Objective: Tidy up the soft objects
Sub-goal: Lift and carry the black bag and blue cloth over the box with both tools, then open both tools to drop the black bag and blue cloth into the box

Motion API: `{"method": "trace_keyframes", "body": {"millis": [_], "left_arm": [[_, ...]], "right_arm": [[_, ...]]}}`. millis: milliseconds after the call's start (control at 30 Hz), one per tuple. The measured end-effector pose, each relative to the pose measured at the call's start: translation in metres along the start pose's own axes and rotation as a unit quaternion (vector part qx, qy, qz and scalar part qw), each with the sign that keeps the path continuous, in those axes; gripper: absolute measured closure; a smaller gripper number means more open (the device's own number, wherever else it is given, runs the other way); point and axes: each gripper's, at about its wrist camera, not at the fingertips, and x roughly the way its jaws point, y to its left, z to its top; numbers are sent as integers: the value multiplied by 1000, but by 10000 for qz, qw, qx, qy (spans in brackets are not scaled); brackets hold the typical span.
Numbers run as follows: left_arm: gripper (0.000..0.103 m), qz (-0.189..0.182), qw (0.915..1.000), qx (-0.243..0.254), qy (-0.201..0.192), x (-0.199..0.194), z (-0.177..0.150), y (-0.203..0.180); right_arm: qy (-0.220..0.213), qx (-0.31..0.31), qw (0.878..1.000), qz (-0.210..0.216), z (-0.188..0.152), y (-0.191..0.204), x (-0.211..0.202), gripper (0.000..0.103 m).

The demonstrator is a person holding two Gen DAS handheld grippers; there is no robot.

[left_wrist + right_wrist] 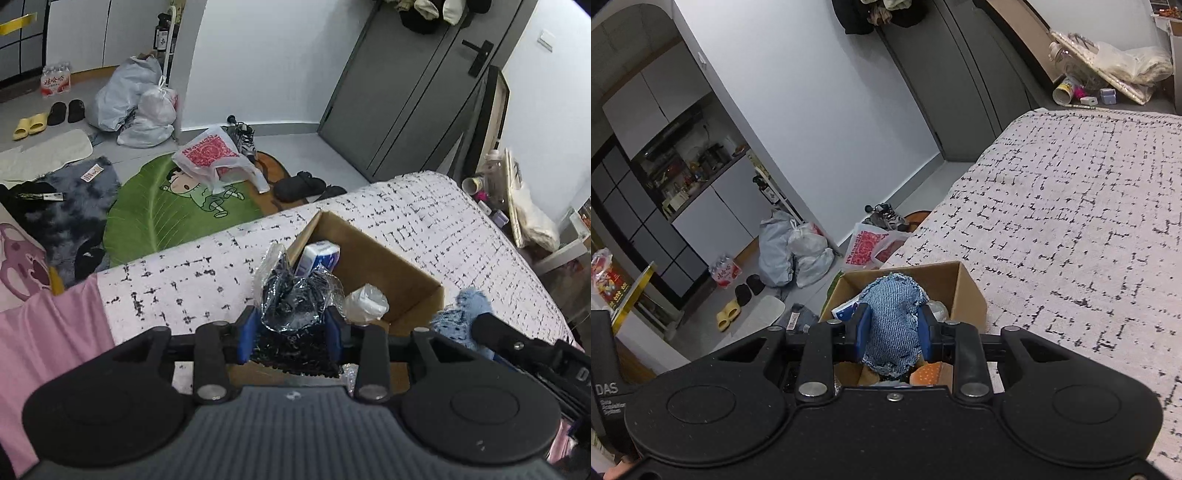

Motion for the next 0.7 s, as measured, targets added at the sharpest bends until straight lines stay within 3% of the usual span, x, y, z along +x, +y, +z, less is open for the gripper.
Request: {"method": "trace_keyframes", "body": {"millis": [100, 300, 467, 633, 700], "left_arm": [[60, -163, 9998, -94, 52, 3, 3, 4], [49, -253, 9996, -156, 30, 3, 4, 5], [36, -289, 9996, 42, -3, -4, 3, -5], [25, -112, 9991, 352, -197, -20, 4, -19], [23, -88, 9986, 499, -179, -27, 4, -25]], "right_arm": [[-37, -10, 9999, 131, 0, 4, 5, 74], [-13, 170, 9994, 293, -2, -3, 10, 57], [-103, 340, 9990, 264, 2, -8, -2, 46], [-271, 489, 9983, 162, 6, -16, -28, 22], [-233, 515, 9984, 18, 10, -19, -38, 22]]}}
